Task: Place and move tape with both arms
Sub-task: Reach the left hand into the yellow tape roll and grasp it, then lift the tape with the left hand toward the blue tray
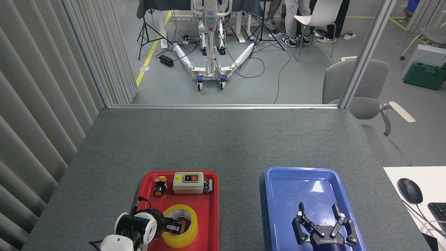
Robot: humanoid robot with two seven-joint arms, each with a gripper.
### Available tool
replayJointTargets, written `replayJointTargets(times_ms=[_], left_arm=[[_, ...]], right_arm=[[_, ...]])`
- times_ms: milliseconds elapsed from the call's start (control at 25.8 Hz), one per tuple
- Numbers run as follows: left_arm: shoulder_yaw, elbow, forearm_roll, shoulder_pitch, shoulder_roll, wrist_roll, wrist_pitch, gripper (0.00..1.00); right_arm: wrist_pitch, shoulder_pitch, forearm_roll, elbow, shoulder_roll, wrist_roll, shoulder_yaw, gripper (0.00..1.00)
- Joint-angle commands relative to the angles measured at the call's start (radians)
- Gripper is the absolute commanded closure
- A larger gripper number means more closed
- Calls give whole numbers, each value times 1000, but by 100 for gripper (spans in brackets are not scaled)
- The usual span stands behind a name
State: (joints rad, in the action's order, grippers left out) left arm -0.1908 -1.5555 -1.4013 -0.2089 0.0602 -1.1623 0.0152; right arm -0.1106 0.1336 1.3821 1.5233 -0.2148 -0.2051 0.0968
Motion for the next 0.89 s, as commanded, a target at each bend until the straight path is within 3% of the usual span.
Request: replayJointTargets(times_ms=[0, 77, 194, 232, 581, 697, 852], left_arm=[[11, 12, -8, -1, 0, -46, 0, 50], [16, 14, -15, -1, 0, -53, 2, 62], [13, 12, -16, -1, 0, -71, 8, 95], [13, 12, -16, -1, 0, -92, 12, 100], [63, -34, 35, -17, -5, -92, 230, 100], [65, -66, 176, -17, -20, -2, 298, 100], [62, -32, 341, -23, -23, 125, 466, 100]], right_arm=[[0, 0, 0, 0, 0, 0, 0, 0], [0, 0, 0, 0, 0, 0, 0, 0], [-1, 1, 0, 0, -1, 0, 0, 0], [0, 0, 5, 0, -1, -2, 0, 0], [3, 0, 8, 0, 0, -4, 0, 0], [6, 0, 23, 0, 2, -7, -2, 0], [16, 0, 34, -6, 2, -56, -3, 0]])
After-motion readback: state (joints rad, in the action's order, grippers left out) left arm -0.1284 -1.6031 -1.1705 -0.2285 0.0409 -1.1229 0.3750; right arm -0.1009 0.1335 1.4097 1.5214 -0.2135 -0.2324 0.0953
